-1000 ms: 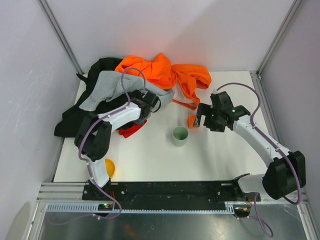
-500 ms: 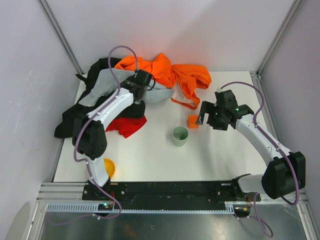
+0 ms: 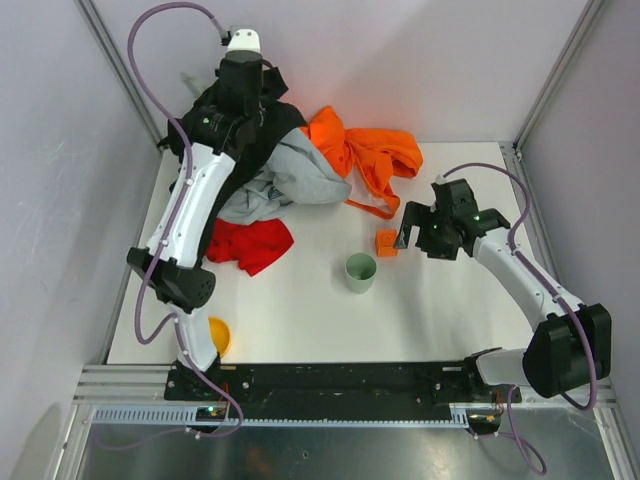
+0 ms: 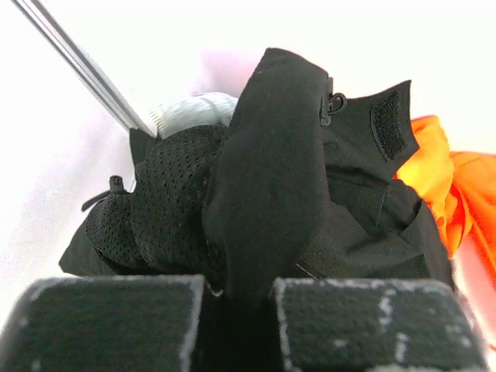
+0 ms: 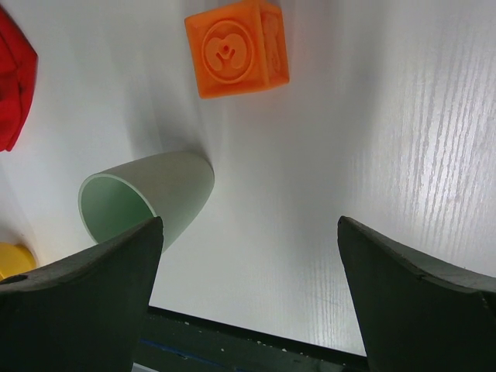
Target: Pick out a specific cloth from the pile
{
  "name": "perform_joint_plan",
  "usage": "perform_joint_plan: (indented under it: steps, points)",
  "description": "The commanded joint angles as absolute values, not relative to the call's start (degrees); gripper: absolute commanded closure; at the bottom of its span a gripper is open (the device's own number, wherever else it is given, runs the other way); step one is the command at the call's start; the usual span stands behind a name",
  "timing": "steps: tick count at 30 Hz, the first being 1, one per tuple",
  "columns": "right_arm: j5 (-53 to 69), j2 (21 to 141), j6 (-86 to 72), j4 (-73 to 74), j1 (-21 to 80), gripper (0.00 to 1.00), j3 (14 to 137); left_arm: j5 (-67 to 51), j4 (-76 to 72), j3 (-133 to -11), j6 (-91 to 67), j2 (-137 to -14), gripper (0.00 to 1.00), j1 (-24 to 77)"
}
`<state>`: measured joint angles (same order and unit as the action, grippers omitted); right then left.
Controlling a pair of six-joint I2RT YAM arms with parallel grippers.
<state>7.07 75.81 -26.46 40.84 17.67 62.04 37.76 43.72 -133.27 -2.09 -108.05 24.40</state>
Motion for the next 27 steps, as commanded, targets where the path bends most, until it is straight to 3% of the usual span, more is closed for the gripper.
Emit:
perform_joint_plan:
  steps: [1, 13, 27]
  points:
    - [8.26, 74.79, -24.95, 40.4, 17.04, 0.01, 63.34, 33.43, 38.58, -136.85, -5.09, -111.56, 0.99, 23.12]
    - [8.94, 76.97, -24.38, 42.05, 16.7, 0.01, 67.17, 26.02, 39.12, -119.29, -12.92, -118.3, 0.97, 17.88]
    - [10.85, 77.52, -24.39, 43.46, 17.29, 0.01, 73.63, 2.99, 45.84, -104.06, -28.94, -119.86, 0.82, 5.78]
